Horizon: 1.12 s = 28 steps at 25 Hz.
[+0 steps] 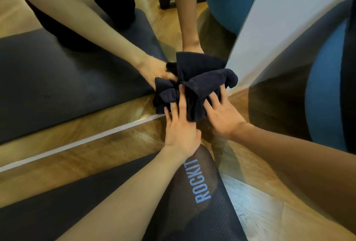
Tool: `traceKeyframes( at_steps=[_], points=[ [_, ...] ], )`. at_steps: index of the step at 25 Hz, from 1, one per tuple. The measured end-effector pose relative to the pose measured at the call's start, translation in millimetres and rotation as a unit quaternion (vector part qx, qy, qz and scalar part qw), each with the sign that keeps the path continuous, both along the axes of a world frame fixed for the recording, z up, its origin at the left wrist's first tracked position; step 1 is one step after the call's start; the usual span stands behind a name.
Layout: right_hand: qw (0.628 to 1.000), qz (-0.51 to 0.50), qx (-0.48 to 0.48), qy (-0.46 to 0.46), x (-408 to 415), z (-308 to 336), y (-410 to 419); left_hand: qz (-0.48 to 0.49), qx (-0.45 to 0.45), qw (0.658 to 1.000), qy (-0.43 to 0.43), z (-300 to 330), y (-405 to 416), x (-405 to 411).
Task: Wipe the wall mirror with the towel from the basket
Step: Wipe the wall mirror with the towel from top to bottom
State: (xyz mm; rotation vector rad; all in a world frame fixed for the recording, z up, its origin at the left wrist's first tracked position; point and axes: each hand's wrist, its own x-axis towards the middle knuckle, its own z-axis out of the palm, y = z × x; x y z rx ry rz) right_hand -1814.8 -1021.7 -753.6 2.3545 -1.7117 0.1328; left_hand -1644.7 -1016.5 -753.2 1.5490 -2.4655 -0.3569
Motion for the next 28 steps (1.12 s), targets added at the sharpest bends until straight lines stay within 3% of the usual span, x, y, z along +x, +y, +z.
traceKeyframes(
  at_steps=[5, 10, 14, 23, 28],
  points=[
    [0.994, -0.012, 0.096, -0.042, 35.1, -25.6, 7.8, 0.027, 0.067, 0.997, -0.004, -19.7, 8.6, 23.4],
    [0.988, -0.018, 0.127, -0.081, 70.0, -23.6, 15.2, -0.009, 0.034, 0.999, 0.010, -20.1, 5.6, 65.3],
    [0.983, 0.020, 0.161, -0.087, 118.0, -20.1, 16.1, 0.028, 0.018, 0.999, 0.011, -20.2, 10.3, 108.7],
    [0.970, 0.063, 0.150, -0.178, 276.7, -27.9, 23.9, 0.108, -0.004, 0.994, 0.009, -21.1, 29.0, 255.7],
    [0.968, 0.106, 0.162, -0.159, 378.8, -36.6, 29.0, 0.142, 0.051, 0.988, -0.028, -22.2, 41.9, 361.0]
  ],
)
